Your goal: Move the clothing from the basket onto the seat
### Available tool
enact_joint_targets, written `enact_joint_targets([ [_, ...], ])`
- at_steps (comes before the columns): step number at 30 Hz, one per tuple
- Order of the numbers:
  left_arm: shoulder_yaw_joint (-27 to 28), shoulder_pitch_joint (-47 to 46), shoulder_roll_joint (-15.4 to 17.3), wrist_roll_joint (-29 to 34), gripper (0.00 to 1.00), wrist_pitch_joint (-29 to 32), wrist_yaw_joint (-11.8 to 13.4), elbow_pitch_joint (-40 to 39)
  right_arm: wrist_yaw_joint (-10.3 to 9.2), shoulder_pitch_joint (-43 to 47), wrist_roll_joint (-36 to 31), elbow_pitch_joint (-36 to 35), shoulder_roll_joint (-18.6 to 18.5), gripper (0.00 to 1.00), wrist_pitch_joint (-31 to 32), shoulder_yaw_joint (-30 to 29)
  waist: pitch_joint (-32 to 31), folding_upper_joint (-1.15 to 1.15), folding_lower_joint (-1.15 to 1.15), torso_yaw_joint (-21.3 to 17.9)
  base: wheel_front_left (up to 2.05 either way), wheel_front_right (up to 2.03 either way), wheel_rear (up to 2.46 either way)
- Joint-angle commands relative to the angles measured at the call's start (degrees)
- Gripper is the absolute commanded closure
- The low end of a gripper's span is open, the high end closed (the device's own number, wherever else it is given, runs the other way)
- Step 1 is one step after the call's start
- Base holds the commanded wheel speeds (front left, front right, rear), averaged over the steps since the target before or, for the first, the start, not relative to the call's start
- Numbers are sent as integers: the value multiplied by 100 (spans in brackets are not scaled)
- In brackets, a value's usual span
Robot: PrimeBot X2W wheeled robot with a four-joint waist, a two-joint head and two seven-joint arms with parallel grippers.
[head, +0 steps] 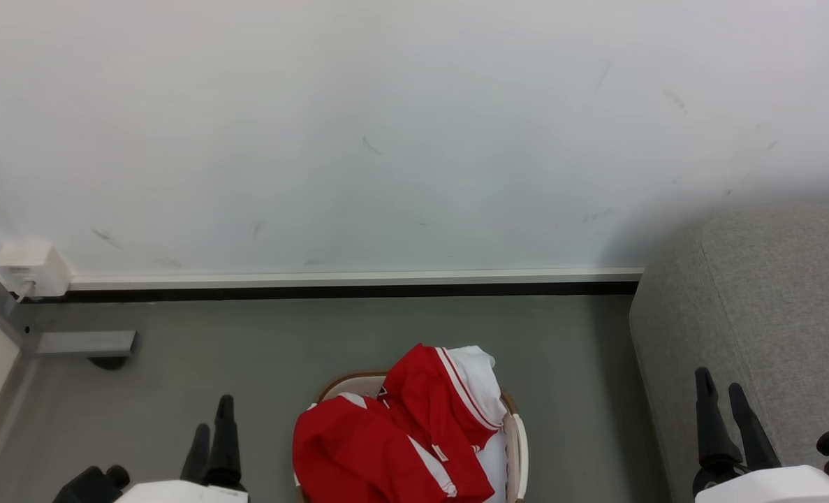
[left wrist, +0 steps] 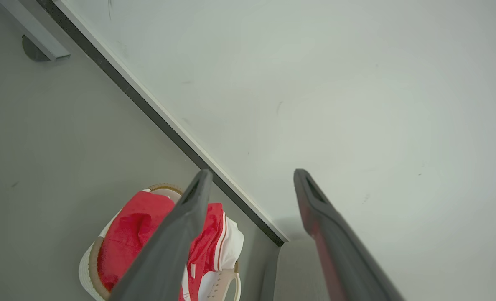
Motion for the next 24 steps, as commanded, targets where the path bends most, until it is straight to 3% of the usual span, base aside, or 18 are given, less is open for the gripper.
enact_joint_targets([
  [1,-7,-16,50,198,0,-77,15,-83,-5,-157,-176,-65,-58,0,-51,15,-2,0,0,0,0,0,0],
  [24,-115,79,65,1840,0,-437,167,12,-7,-212,-1626,257,-81,0,-407,124,-28,0,0,4,0,0,0],
])
